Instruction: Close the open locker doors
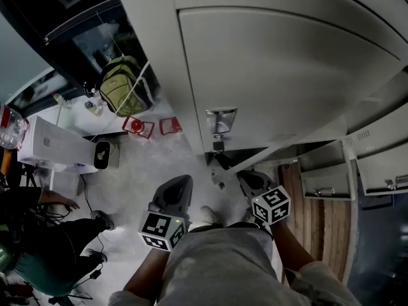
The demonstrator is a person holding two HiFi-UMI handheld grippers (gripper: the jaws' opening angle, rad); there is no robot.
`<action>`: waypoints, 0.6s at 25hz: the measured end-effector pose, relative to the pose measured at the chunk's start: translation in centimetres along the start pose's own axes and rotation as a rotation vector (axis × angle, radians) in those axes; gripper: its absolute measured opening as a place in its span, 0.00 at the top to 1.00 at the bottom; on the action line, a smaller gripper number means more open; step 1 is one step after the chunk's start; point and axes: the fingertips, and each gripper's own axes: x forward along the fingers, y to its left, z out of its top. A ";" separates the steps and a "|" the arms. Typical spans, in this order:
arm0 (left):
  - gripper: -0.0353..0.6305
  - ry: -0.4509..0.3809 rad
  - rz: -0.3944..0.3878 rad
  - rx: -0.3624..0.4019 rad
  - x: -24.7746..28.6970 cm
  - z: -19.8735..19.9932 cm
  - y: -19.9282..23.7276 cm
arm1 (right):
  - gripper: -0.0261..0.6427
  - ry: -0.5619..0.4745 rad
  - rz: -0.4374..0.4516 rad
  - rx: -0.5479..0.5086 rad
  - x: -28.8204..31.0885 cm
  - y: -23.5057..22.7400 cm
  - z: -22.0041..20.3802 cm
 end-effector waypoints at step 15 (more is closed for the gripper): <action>0.93 -0.007 0.015 -0.005 0.1 0.6 2.3 | 0.92 -0.010 -0.018 0.039 3.2 -0.8 1.9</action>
